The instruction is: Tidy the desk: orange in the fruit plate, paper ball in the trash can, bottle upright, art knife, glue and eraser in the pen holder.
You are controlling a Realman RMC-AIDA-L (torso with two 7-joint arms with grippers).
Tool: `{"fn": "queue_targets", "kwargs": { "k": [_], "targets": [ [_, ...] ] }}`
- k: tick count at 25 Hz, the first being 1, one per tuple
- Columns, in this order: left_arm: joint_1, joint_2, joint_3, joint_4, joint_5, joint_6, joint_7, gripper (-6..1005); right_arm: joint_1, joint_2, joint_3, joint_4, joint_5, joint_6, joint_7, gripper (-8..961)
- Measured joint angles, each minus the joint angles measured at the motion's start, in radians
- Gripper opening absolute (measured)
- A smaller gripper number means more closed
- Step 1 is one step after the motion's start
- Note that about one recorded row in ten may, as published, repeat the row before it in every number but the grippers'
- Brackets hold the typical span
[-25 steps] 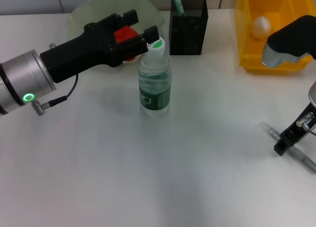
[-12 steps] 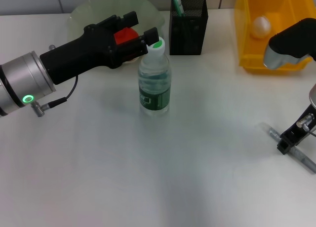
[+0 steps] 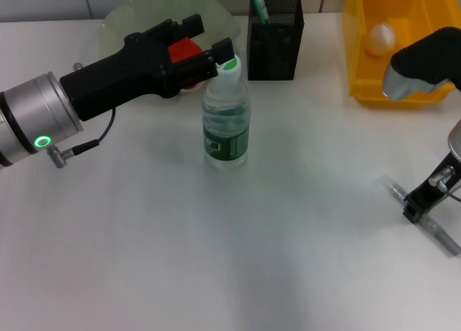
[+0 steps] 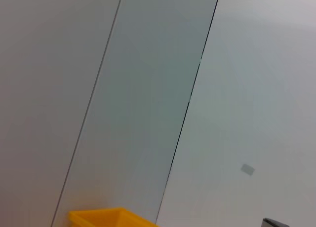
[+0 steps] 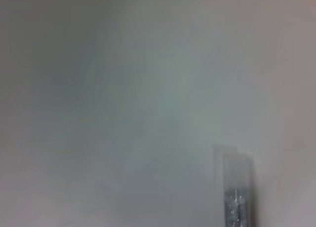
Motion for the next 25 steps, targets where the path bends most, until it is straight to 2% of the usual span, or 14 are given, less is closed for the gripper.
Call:
{"fn": "queue_targets", "kwargs": {
  "k": [5,10,16,17,18,20,21,22,23,25],
  "targets": [
    [0.0,0.0,0.0,0.003,0.0,0.002,0.0,802,-0.005,0.0,0.054,-0.019,0.018,0.013,-0.005,215],
    [0.006,0.0,-0.003,0.004,-0.003,0.005,0.0,802,-0.037,-0.003,0.126,-0.107,0.1,0.072,-0.03,185],
    [0.007,0.0,-0.01,0.001,-0.003,0.006,0.004,802,-0.092,-0.001,0.145,-0.179,0.229,0.325,-0.075,179],
    [0.007,0.0,-0.01,0.001,-0.003,0.006,0.004,802,-0.114,-0.001,0.142,-0.175,0.314,0.451,-0.118,179],
    [0.007,0.0,-0.01,0.001,-0.003,0.006,0.004,802,-0.114,-0.001,0.142,-0.175,0.314,0.451,-0.118,179],
    [0.008,0.0,-0.01,0.001,-0.003,0.007,0.006,802,-0.131,-0.001,0.142,-0.157,0.421,0.561,-0.193,180],
    [0.008,0.0,-0.011,0.001,-0.005,0.01,0.01,802,-0.142,0.0,0.141,-0.137,0.505,0.629,-0.254,180],
    [0.009,0.0,-0.011,0.0,-0.006,0.013,0.011,802,-0.149,0.0,0.141,-0.084,0.663,0.719,-0.393,180],
    [0.009,0.0,-0.011,0.0,-0.006,0.013,0.011,802,-0.149,0.0,0.141,-0.084,0.663,0.719,-0.393,180],
    [0.009,-0.001,-0.011,0.0,-0.006,0.021,0.011,802,-0.145,-0.001,0.142,-0.019,0.83,0.782,-0.544,181]
  ]
}}
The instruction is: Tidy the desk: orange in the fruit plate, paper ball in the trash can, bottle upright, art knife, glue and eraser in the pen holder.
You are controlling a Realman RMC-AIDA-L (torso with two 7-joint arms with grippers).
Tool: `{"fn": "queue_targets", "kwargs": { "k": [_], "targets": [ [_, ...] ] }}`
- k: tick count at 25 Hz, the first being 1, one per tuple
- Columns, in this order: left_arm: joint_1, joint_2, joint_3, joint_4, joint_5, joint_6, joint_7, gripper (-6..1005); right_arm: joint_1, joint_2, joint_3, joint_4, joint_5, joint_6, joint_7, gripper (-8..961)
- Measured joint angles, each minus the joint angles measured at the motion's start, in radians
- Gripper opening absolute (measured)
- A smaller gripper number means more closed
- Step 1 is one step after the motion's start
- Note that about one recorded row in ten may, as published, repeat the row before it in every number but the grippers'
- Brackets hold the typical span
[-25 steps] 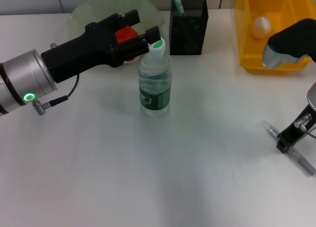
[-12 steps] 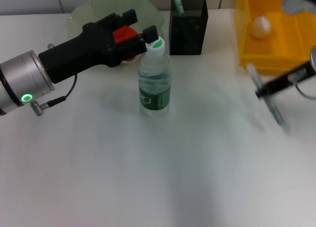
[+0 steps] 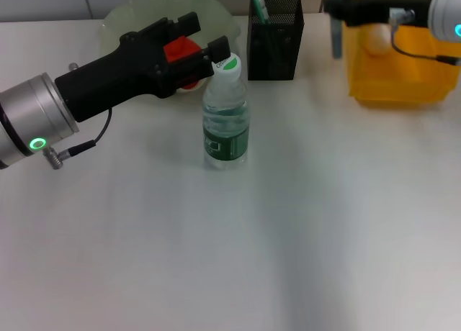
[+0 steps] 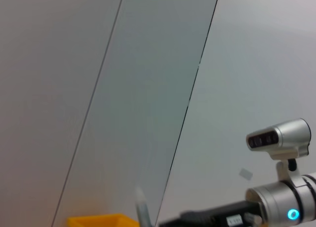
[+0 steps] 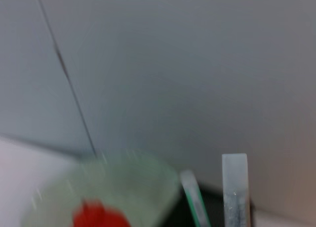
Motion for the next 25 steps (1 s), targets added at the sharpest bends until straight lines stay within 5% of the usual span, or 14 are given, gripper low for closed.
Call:
{"fn": "queue_targets", "kwargs": {
  "k": [2,12,17,25],
  "targets": [
    [0.001,-0.001,-0.001,0.0,0.0,0.005,0.0,802,0.024,-0.001,0.005,0.108,0.249,0.049,-0.237,181],
    [-0.001,-0.003,-0.001,0.0,0.0,0.008,0.001,802,0.163,-0.001,0.016,0.493,0.965,0.083,-1.011,183],
    [-0.003,-0.003,-0.001,0.0,0.0,0.008,-0.001,802,0.231,-0.001,0.016,0.637,1.116,0.084,-1.252,184],
    [-0.007,-0.003,-0.001,0.0,0.0,0.004,0.0,802,0.305,0.003,0.006,0.741,1.129,0.085,-1.368,186]
  ]
}}
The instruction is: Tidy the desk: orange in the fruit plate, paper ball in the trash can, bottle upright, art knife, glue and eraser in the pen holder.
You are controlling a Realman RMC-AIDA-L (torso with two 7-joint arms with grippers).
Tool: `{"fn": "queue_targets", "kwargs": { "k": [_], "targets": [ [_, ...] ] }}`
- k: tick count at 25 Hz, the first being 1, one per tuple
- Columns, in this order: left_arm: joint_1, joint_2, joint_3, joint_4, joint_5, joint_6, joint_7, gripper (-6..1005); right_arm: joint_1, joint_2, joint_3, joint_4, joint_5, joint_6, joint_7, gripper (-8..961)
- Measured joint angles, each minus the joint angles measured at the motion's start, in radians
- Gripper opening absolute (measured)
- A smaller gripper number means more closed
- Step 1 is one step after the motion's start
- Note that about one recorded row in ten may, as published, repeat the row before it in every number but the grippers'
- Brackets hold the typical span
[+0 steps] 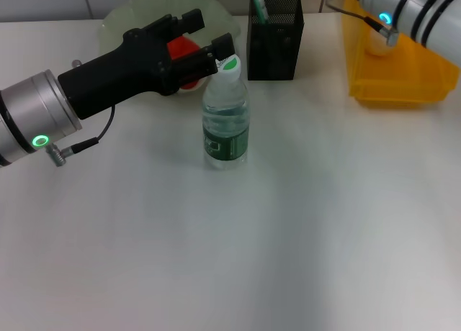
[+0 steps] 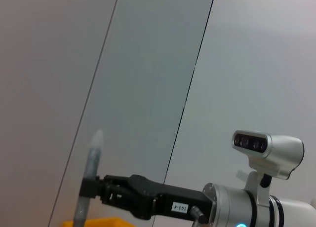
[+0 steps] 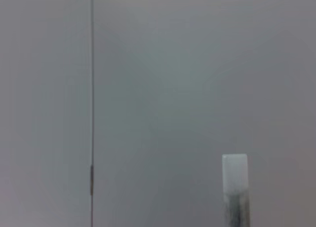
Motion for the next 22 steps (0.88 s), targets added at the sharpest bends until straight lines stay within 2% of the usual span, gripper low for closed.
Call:
{"fn": "queue_targets", "kwargs": {
  "k": [7,15,17,18,20,21,22],
  "targets": [
    [-0.007,0.002,0.0,0.0,0.0,-0.003,0.0,802,0.055,0.001,-0.001,0.059,0.002,0.031,-0.011,193],
    [-0.007,0.001,-0.002,-0.001,0.0,-0.005,0.001,802,0.043,0.002,-0.004,0.059,0.002,0.053,-0.008,195],
    [-0.006,0.002,-0.016,-0.001,0.003,-0.006,0.002,802,-0.002,0.002,-0.005,0.013,0.001,0.032,0.059,196],
    [-0.006,0.002,-0.016,-0.001,0.003,-0.006,0.002,802,-0.002,0.002,-0.005,0.013,0.001,0.032,0.059,196],
    [-0.005,0.002,-0.023,-0.002,0.003,-0.004,0.007,802,-0.057,-0.001,-0.024,-0.049,-0.005,-0.008,0.151,196],
    [-0.004,0.002,-0.024,-0.002,0.003,-0.003,0.01,802,-0.088,-0.003,-0.039,-0.083,-0.007,-0.026,0.198,197],
    [0.0,0.002,-0.025,-0.002,0.001,0.002,0.014,802,-0.156,-0.007,-0.08,-0.166,-0.014,-0.046,0.265,197]
  ]
}}
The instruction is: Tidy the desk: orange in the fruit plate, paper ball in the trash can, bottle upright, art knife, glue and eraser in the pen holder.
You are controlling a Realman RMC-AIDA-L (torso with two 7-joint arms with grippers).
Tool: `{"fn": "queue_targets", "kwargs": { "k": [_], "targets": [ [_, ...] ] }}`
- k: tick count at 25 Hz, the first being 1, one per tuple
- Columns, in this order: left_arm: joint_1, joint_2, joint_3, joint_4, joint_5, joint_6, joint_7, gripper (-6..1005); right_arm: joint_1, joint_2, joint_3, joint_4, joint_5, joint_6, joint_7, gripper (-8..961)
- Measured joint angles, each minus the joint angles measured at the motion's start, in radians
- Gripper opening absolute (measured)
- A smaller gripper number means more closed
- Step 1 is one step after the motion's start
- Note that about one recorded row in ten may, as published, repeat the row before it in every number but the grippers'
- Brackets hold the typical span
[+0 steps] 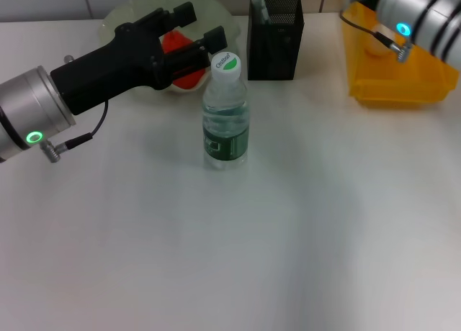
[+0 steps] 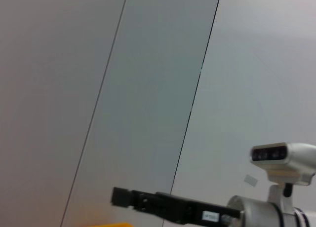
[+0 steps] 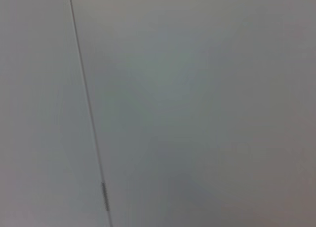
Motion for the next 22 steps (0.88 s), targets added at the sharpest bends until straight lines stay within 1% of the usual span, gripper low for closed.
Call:
{"fn": "queue_targets", "kwargs": {
  "k": [1,2,3,4,5,6,7,9,10,11,14,15,16,19,20,22],
  "targets": [
    [0.0,0.0,0.0,0.0,0.0,0.0,0.0,802,0.0,0.0,0.0,0.0,0.0,0.0,0.0,213],
    [0.002,0.0,-0.001,0.0,0.0,0.002,0.001,802,-0.075,-0.005,-0.028,-0.099,-0.039,-0.008,0.071,229],
    [0.002,0.0,-0.001,0.0,0.0,0.002,0.001,802,-0.075,-0.005,-0.028,-0.099,-0.039,-0.008,0.071,246],
    [0.002,0.0,-0.001,0.0,0.0,0.003,0.003,802,-0.107,-0.007,-0.033,-0.141,-0.072,-0.015,0.106,262],
    [0.002,0.001,-0.001,0.0,0.003,0.012,0.017,802,-0.178,-0.018,-0.03,-0.236,-0.192,-0.077,0.209,282],
    [0.002,0.001,-0.001,0.0,0.003,0.012,0.017,802,-0.178,-0.018,-0.03,-0.236,-0.192,-0.077,0.209,301],
    [0.002,0.001,-0.001,0.0,0.003,0.022,0.029,802,-0.21,-0.024,-0.021,-0.278,-0.263,-0.134,0.263,321],
    [0.005,0.0,-0.001,0.0,0.003,0.056,0.068,802,-0.246,-0.031,0.016,-0.338,-0.367,-0.253,0.339,360],
    [0.009,-0.001,-0.002,-0.001,0.001,0.084,0.095,802,-0.278,-0.031,0.09,-0.391,-0.458,-0.394,0.401,380],
    [0.009,-0.001,-0.002,-0.001,0.001,0.084,0.095,802,-0.278,-0.031,0.09,-0.391,-0.458,-0.394,0.401,419],
    [0.012,-0.001,-0.002,-0.006,-0.001,0.127,0.105,802,-0.308,-0.028,0.207,-0.418,-0.542,-0.578,0.422,536],
    [0.012,-0.001,-0.002,-0.01,-0.002,0.14,0.105,802,-0.319,-0.029,0.28,-0.417,-0.594,-0.68,0.423,575],
    [0.012,-0.001,-0.003,-0.015,-0.003,0.16,0.107,802,-0.319,-0.029,0.28,-0.417,-0.594,-0.68,0.423,580],
    [0.012,-0.002,-0.003,-0.024,-0.003,0.196,0.116,802,-0.326,-0.032,0.371,-0.403,-0.639,-0.809,0.424,596],
    [0.012,-0.002,-0.003,-0.029,-0.002,0.219,0.126,802,-0.333,-0.03,0.407,-0.397,-0.644,-0.869,0.408,602],
    [0.012,-0.002,-0.002,-0.031,0.0,0.232,0.13,802,-0.336,-0.029,0.415,-0.397,-0.645,-0.889,0.401,612]
  ]
}}
